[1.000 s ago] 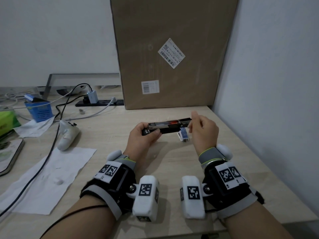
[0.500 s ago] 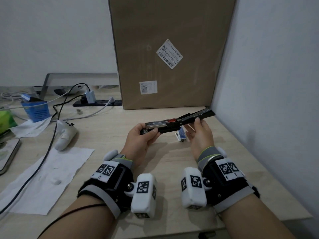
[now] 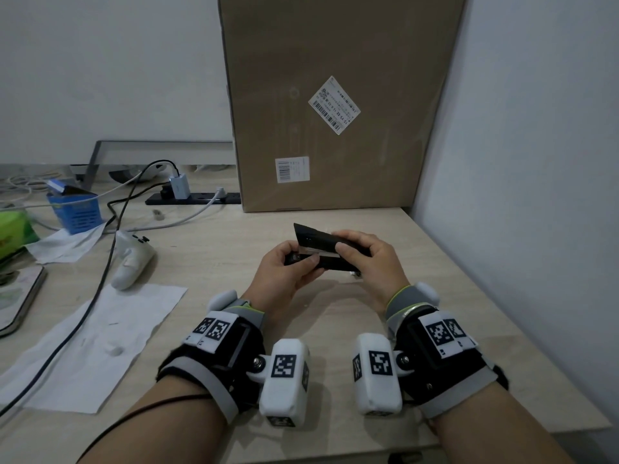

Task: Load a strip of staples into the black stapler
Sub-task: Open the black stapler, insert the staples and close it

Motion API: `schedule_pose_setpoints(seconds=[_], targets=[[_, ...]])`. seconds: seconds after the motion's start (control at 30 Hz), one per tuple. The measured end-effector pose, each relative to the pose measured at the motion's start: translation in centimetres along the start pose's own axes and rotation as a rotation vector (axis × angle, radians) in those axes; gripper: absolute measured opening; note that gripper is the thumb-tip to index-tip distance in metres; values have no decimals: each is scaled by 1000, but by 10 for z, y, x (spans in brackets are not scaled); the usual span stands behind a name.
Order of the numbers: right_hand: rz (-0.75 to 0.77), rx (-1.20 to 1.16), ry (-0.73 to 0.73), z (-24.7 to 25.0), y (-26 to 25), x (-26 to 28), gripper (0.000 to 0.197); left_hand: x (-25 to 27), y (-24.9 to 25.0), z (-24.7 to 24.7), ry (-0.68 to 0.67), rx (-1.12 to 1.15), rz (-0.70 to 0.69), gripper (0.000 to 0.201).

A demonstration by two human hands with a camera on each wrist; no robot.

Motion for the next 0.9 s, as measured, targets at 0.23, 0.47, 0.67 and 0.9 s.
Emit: schedule_pose_setpoints(seconds=[0.23,0.47,0.67,0.9], targets=[[-24,7,-27,-2,0,4,21,2,-9,-3,-44,55,122,52],[-22,97,-154,-19,1,7,24,0,-8,14,97,49,131,19],[-22,172,-213,-25,6,7,22,-2,-6,22,170,-16,99,18],[109,458,-197,-20,-5,6,24,-4,-10,26,171,-26,117,68]])
Point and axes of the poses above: each hand's wrist, its own x-axis away from the middle knuckle, its own z-axis out of the back of the hand, y = z × x, the point moved 10 cm from there along -x, towards the middle knuckle, and after that the axes turned 7 degrees about -x, right-handed, at the moved point
